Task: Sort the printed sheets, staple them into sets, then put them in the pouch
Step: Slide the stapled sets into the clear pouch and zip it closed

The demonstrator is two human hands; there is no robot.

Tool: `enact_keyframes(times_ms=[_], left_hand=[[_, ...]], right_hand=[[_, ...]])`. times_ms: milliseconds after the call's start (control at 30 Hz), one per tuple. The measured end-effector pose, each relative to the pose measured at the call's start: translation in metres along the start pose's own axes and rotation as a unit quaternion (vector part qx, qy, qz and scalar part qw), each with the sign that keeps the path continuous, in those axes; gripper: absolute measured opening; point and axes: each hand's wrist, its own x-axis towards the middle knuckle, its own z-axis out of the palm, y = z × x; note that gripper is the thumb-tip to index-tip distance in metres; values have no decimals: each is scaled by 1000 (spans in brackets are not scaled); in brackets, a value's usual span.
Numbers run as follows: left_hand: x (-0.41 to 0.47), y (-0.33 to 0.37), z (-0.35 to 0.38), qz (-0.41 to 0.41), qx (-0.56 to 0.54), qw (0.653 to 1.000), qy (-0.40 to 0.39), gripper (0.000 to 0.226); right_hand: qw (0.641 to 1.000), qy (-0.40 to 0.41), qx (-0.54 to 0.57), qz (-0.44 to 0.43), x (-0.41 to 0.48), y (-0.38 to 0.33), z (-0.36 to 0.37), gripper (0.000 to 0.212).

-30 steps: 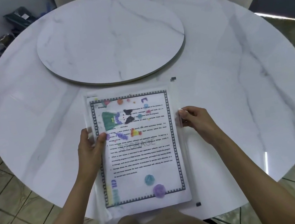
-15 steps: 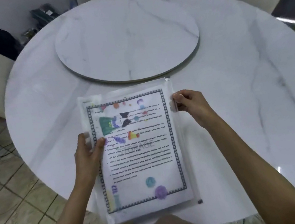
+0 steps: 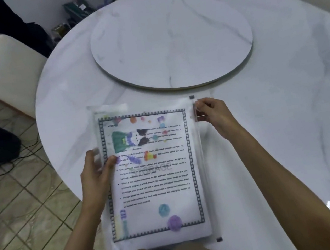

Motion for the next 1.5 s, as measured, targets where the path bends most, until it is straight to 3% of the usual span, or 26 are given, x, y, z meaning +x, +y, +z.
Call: enact_keyframes(times_ms=[100,167,333,467,600,733,1033,1367,1500], left_hand=[[11,-6,-19,3,-3,1000,13,29],[21,-12,-29,-4,-14,1000,24,17],[46,-27,-49,-20,-9,998,51,14],[59,-39,-54,-36,39,998,28,16],[64,-40,-40,-26,98,995,21,32],[67,-37,-26,-41,81,996,-14,37],[61,-19,28,-71,90,990,-77,49],[21,6,123,-42,81,986,-142,79],[5,7,156,10,202,964,-174,84]], right_hand=[[983,44,-180,-20,-1,26,5,17],[954,31,-296,-36,-8,42,8,27],[916,-4,-395,-64,-19,69,23,54],[910,50,-405,-73,-12,70,36,55],[904,77,-415,-71,-5,73,41,42],[901,103,-415,-66,-5,78,35,27],[937,179,-294,-55,-29,71,-21,24],[936,105,-312,-127,-65,65,-65,28],[936,56,-327,-116,-73,81,-68,29]])
